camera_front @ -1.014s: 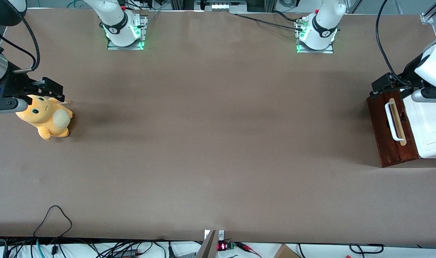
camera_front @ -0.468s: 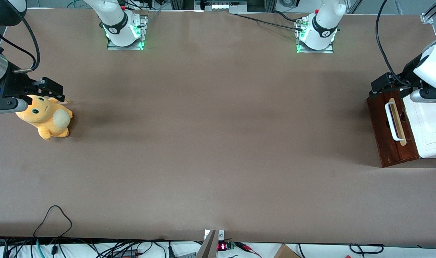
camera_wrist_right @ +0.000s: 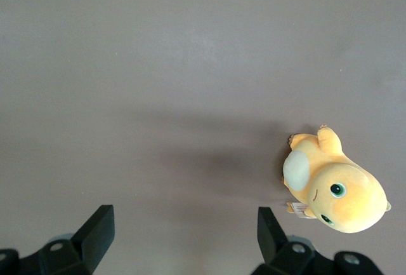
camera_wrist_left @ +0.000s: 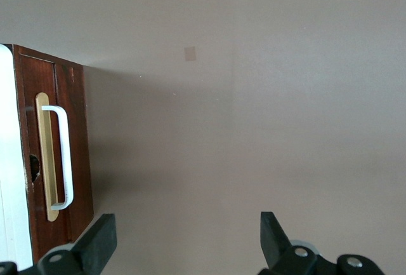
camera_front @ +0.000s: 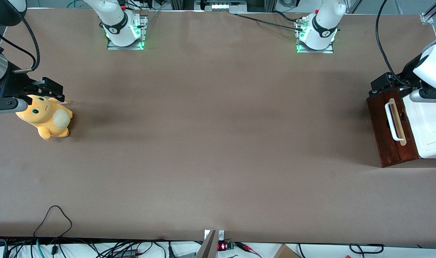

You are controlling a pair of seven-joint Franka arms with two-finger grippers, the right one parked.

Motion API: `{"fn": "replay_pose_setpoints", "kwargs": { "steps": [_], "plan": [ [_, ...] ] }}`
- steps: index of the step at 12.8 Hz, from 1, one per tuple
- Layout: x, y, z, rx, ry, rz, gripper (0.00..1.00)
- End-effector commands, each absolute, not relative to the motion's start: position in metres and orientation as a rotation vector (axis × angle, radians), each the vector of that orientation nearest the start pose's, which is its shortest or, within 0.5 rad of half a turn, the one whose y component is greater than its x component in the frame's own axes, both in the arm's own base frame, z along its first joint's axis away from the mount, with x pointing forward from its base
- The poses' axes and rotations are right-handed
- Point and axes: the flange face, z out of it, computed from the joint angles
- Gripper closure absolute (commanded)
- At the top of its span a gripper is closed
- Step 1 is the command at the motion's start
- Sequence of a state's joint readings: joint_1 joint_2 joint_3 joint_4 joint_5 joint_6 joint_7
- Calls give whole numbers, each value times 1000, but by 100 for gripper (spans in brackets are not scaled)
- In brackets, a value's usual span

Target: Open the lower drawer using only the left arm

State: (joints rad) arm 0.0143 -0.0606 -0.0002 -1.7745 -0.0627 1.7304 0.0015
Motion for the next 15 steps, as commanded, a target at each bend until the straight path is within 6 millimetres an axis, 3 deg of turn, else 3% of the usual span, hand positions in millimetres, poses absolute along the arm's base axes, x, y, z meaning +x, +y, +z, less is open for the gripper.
{"fn": "replay_pose_setpoints", "kwargs": {
  "steps": [1,4,6,10,15],
  "plan": [
    [546,-13,584,-3096,33,-33,0],
    [538,-46,580,-2856,47,19,0],
    [542,-64,560,-2691,52,55,0],
    [561,-53,471,-2436,-65,125,1],
    [551,-47,366,-2162,-150,125,1]
  ]
}}
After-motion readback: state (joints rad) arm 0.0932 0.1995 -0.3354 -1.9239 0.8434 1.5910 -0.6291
